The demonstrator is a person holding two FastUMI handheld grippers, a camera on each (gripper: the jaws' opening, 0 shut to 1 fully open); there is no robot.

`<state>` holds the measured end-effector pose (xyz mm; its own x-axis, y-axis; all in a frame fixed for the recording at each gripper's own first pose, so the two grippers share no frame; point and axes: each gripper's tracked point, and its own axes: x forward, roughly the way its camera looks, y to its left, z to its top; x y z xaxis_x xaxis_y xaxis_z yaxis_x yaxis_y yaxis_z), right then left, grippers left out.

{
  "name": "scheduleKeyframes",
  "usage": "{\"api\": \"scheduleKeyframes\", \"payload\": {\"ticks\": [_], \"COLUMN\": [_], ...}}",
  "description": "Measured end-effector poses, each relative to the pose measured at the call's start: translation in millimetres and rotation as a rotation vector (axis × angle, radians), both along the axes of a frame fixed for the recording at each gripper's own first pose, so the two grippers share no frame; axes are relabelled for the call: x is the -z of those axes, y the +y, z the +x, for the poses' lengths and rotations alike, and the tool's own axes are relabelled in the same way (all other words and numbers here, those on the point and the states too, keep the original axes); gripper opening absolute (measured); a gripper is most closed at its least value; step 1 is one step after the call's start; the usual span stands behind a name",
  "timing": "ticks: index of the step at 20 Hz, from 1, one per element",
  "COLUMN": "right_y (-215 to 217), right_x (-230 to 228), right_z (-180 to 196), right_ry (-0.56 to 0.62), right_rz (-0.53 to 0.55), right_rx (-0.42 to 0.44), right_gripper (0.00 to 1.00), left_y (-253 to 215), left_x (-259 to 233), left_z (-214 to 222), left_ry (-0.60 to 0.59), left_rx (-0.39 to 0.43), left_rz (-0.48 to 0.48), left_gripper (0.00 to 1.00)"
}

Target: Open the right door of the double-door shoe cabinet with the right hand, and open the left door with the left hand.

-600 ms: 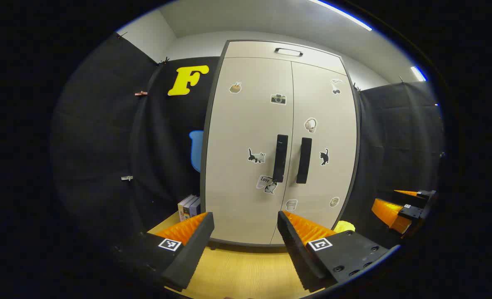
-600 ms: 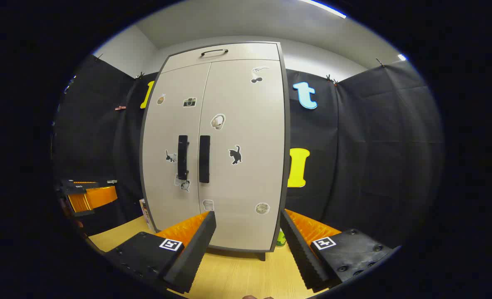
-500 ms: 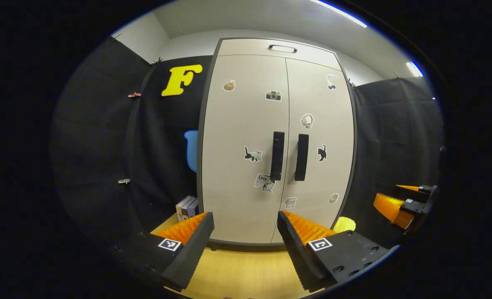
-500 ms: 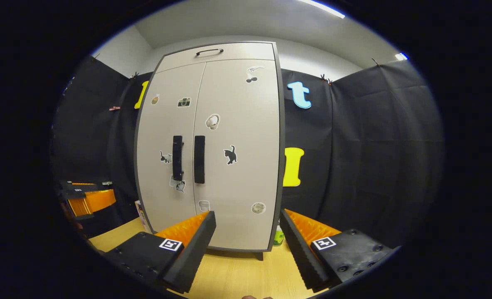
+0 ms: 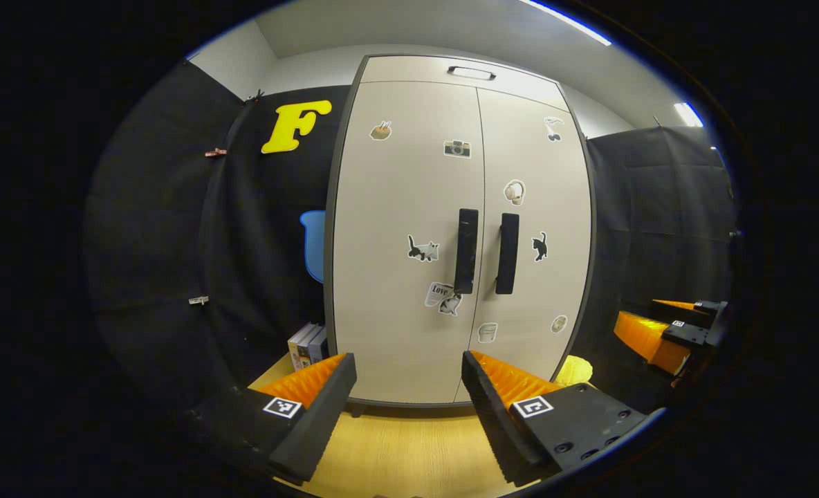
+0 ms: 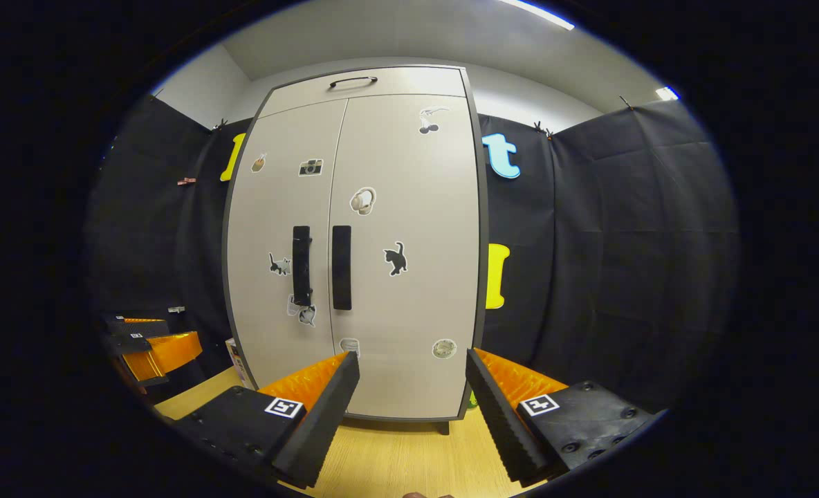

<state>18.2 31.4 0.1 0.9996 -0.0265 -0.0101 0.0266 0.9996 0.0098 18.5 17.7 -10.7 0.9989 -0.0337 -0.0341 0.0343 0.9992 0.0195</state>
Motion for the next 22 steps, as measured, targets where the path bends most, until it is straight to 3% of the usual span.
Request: {"api": "scheduleKeyframes", "payload": {"ticks": [13,19,22], "right_y": [12,19,37], "right_x": [-15,-37,-43], "right_z": [16,52,79], "right_ry": [0.011,-0.002,0.029], "right_rz": [0.044,0.109,0.155], "right_rx": [-0.021,-0.022,-0.068], "right_gripper": [0.98,0.98,0.98], "left_y": [8,8,13], "left_x": [0,-2,3], "left_z": [-5,-6,-5], "left_ry": [-0.012,-0.017,-0.006], "left_rx": [0.01,0.024,0.012], "left_rz": [0.012,-0.006,-0.007], "left_gripper": [0.95,0.95,0.95]}}
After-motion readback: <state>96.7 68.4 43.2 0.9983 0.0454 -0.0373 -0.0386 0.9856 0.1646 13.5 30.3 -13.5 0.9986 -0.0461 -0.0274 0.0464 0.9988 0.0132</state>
